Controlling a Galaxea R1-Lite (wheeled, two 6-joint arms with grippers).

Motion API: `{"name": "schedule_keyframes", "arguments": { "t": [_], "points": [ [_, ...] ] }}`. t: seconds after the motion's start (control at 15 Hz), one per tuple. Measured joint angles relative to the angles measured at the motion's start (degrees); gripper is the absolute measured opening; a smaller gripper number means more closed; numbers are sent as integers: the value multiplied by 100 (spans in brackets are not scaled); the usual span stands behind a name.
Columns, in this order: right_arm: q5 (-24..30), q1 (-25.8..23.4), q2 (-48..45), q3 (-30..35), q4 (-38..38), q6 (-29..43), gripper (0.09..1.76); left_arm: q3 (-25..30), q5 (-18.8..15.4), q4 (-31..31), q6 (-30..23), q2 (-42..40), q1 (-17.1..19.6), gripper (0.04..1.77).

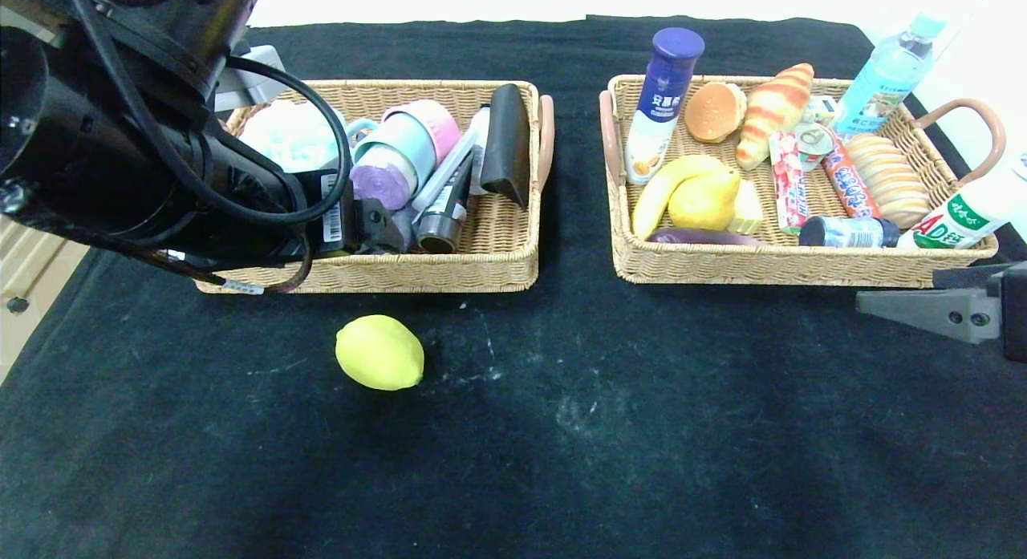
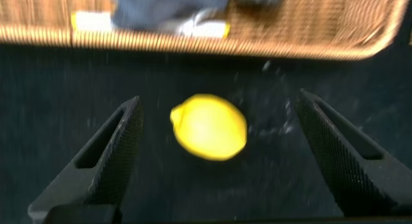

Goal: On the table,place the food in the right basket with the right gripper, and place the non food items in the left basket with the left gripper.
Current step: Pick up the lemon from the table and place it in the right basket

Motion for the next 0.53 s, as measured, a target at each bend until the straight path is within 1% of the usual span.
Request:
{"name": "schedule_keyframes", "arguments": {
  "t": [0.13,0.27,0.53],
  "points": [
    [-2,2,0,0,-2,-2,171,11,-65,263,-288,62,-2,171],
    [0,5,0,4,0,-2,171,26,-221,474,-541,138,-2,171],
    [0,5,0,11,0,-2,171,74,-447,651,-987,289,9,171]
  ]
}}
